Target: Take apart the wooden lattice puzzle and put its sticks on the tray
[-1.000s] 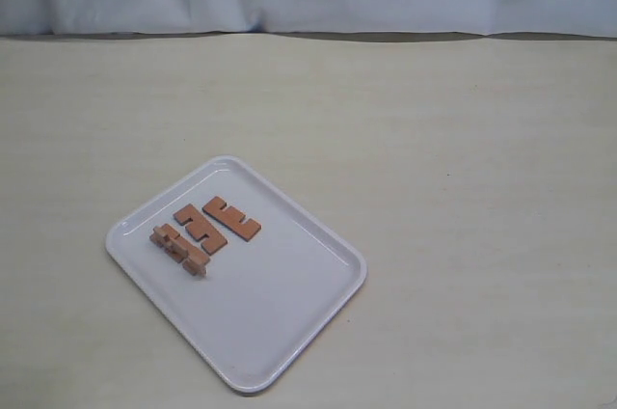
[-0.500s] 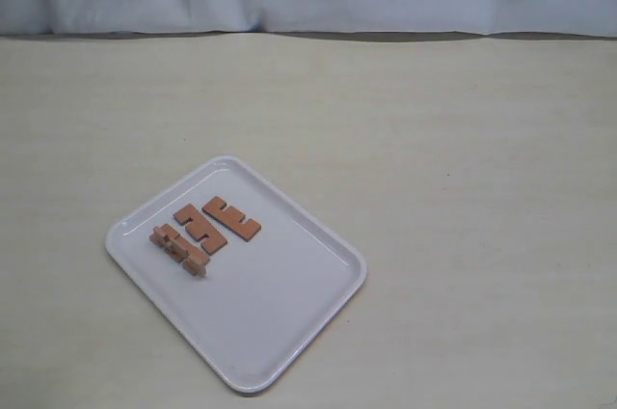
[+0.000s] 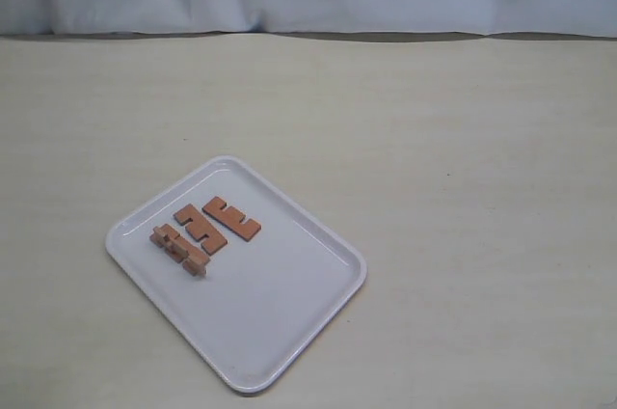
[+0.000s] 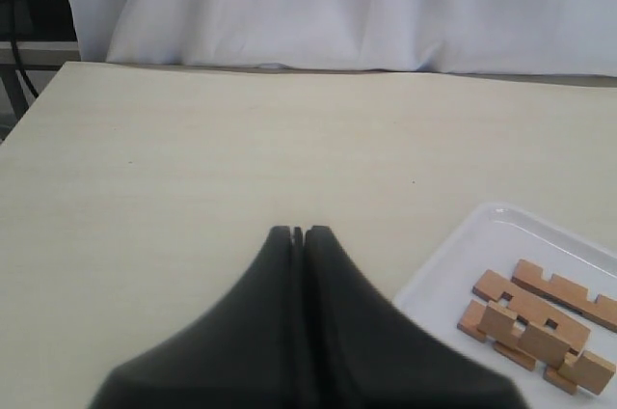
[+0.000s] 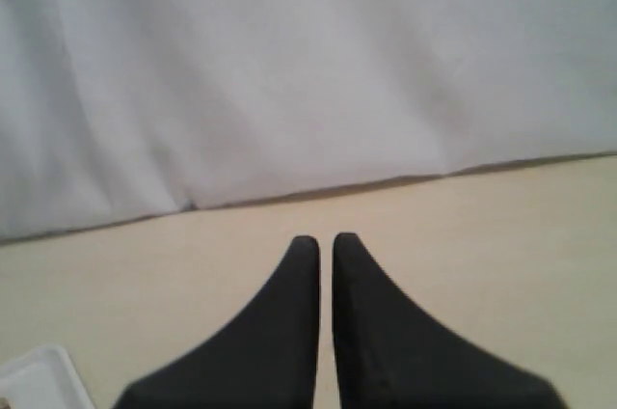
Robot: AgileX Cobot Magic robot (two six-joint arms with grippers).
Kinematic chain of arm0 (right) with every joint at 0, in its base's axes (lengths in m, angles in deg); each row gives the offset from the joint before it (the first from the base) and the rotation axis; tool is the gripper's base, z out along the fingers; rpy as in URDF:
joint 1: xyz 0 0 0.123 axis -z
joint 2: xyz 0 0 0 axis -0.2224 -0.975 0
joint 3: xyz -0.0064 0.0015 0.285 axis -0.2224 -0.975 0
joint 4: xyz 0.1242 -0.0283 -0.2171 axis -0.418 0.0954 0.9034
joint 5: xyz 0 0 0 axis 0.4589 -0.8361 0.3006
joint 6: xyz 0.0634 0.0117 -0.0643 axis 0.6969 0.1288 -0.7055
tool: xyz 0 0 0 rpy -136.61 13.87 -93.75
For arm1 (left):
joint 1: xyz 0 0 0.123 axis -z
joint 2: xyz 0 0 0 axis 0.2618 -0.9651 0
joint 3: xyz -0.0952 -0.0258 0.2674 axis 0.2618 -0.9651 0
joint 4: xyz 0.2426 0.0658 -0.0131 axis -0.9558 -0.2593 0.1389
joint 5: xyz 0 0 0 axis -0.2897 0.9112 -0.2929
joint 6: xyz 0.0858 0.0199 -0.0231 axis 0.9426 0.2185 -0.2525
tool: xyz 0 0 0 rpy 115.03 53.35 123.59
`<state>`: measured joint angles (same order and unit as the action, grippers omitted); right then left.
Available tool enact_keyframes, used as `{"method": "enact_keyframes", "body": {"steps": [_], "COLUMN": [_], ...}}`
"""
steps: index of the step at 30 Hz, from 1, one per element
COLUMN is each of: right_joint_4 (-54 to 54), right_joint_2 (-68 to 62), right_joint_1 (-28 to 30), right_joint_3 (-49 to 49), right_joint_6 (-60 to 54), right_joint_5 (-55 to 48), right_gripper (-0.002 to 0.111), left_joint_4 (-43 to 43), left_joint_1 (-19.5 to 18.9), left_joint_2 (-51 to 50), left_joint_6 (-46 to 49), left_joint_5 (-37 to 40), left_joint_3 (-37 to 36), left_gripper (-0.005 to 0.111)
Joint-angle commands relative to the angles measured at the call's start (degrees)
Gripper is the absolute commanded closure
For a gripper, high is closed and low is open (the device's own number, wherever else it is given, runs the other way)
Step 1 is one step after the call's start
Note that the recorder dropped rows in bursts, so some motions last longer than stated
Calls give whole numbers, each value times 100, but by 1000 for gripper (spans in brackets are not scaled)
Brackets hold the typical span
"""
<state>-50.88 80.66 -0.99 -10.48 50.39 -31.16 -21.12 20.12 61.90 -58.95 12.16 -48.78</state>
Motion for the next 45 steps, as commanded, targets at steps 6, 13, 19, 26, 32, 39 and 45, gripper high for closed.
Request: {"method": "enact_keyframes", "body": {"steps": [6,13,19,26,32,39,45], "right_joint_4": [-36,-22,-22,-83,-26,-50,-50], "right_joint_2": [23,23,23,23,23,23,23], "right_joint_1": [0,0,0,0,0,0,0], "right_joint_3": [-80,-80,-80,-80,-80,-80,-80], "right_joint_6": [-162,-162,-162,-112,-161,-161,-161], "right_joint_5": [-132,-178,-209,-791,-1240,-985,-985], "right_gripper": [104,104,104,104,104,104,104], "left_joint_4": [6,6,6,6,6,6,6], "left_joint_1": [44,44,44,44,44,44,44], "left_joint_2": [7,7,7,7,7,7,7], "left_joint_6": [-24,-24,-24,-24,-24,-24,-24], "left_joint_5": [-61,-61,-61,-61,-61,-61,-61], "left_joint_3": [-20,-20,-20,-20,-20,-20,-20], "left_gripper": [107,107,107,107,107,107,107]}}
